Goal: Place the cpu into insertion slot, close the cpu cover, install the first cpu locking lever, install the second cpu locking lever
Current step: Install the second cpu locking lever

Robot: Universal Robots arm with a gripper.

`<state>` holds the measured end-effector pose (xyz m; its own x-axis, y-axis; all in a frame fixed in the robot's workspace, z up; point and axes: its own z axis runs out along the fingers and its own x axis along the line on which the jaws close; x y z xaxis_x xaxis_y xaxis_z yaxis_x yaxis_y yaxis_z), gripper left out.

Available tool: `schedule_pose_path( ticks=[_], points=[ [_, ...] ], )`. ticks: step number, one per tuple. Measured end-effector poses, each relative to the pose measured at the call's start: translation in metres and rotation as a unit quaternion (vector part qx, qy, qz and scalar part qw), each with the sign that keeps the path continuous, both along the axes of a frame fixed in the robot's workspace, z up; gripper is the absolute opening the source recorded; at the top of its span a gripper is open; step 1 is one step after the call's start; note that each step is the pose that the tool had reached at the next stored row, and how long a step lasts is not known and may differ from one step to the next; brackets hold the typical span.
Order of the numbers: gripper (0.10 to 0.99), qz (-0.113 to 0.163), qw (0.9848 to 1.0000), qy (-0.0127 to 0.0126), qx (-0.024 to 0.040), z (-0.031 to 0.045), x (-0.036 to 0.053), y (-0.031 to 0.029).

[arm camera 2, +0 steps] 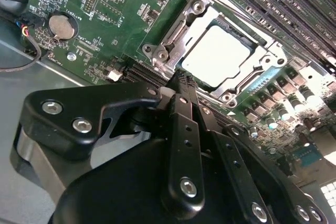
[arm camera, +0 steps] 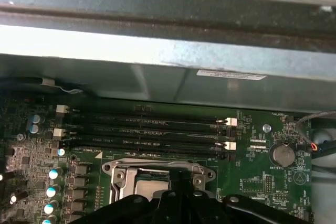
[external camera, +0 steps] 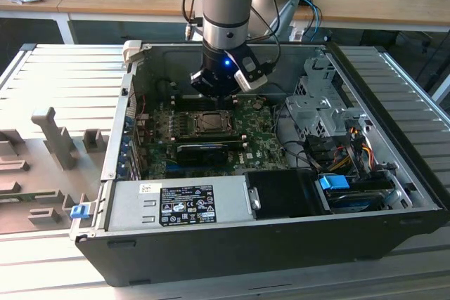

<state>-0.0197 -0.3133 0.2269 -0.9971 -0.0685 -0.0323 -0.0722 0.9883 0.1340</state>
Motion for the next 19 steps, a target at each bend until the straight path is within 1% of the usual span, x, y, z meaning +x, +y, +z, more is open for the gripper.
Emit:
schedule_pose_path(
  ticks=[3,7,11,14,16,19],
  points=[
    [0.106,0.000,1.0000,0.0000,0.0000,0.0026,0.0000,-0.0001],
    [0.106,0.000,1.0000,0.0000,0.0001,0.0110,0.0000,-0.0001],
    [0.106,0.000,1.0000,0.0000,0.0001,0.0115,0.0001,-0.0013],
    [0.106,0.000,1.0000,0.0000,0.0001,0.0115,0.0000,-0.0040],
    [0.106,0.000,1.0000,0.0000,0.0000,0.0115,0.0000,-0.0084],
    [0.106,0.000,1.0000,0.0000,0.0001,0.0115,0.0000,-0.0131]
  ],
)
